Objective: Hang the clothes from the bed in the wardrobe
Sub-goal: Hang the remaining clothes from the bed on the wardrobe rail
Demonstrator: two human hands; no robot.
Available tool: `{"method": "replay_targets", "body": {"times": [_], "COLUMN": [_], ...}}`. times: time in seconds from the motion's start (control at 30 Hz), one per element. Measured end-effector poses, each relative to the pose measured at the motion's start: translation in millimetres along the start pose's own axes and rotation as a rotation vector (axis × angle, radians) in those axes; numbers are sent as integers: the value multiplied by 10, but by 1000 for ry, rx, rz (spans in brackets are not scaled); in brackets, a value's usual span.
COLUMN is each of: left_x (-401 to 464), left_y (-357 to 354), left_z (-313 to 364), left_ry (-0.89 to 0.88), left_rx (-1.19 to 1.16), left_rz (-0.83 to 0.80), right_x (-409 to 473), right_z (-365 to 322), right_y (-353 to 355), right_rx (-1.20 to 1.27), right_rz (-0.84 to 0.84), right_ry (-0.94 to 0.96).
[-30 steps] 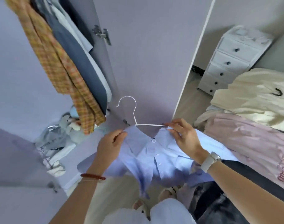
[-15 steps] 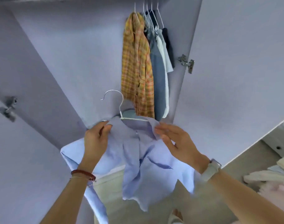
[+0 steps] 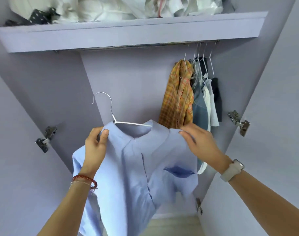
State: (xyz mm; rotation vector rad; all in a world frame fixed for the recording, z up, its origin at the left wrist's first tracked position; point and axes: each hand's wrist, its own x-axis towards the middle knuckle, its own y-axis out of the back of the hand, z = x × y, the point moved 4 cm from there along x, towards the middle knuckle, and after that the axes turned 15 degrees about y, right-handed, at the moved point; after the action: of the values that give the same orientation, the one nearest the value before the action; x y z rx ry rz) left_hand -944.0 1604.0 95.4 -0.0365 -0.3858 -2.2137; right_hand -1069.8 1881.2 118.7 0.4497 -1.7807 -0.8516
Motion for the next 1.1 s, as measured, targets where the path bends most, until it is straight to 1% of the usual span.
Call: {"method": "replay_targets", "body": {"times": [0.07, 0.1, 0.13, 0.23, 0.27, 0.33, 0.37, 0.4, 0.53, 0.63, 0.7, 0.8, 0.87, 0.97, 1.03, 1.1], "left_x": [136, 201, 271, 499, 565, 655, 681, 695, 738, 851, 964, 1181, 1303, 1391, 1414, 1425], "left_y": [-121, -180, -232, -371, -411, -473, -499, -528, -686, -846, -944, -1052, -1098, -1126, -1133, -1141], "left_z": [5, 6, 8, 66, 116, 273, 380, 508, 1163, 1596, 1798, 1918, 1891, 1842, 1839, 1832], "left_ry": [35, 43, 51, 74, 82, 75, 35, -40, -518, -783, -870, -875, -858, -886, -898, -905], "left_rx": [12, 24, 35, 161, 197, 206, 206, 222, 354, 487, 610, 749, 791, 790, 766, 752], "left_rz": [27, 33, 35, 63, 84, 146, 182, 220, 321, 375, 428, 450, 445, 477, 490, 493], "right_x": [120, 146, 173, 269, 311, 405, 449, 492, 744, 999, 1169, 1385, 1487, 1579, 1591, 1571], "right_z": [114, 166, 203, 232, 224, 247, 296, 358, 614, 821, 934, 1034, 1108, 1240, 1259, 1243], "right_y": [-113, -167, -188, -165, -181, -257, -296, -329, -386, -376, -363, -358, -398, -503, -567, -604], "right_rx": [49, 69, 77, -24, -63, -101, -92, -70, -45, -61, -82, -130, -173, -214, -231, -253], "right_rz": [-169, -211, -182, 64, 117, 168, 191, 219, 359, 467, 516, 570, 537, 331, 220, 171], "right_ry": [-15, -8, 5, 61, 72, 45, 5, -48, -218, -347, -406, -449, -504, -613, -634, -633]}}
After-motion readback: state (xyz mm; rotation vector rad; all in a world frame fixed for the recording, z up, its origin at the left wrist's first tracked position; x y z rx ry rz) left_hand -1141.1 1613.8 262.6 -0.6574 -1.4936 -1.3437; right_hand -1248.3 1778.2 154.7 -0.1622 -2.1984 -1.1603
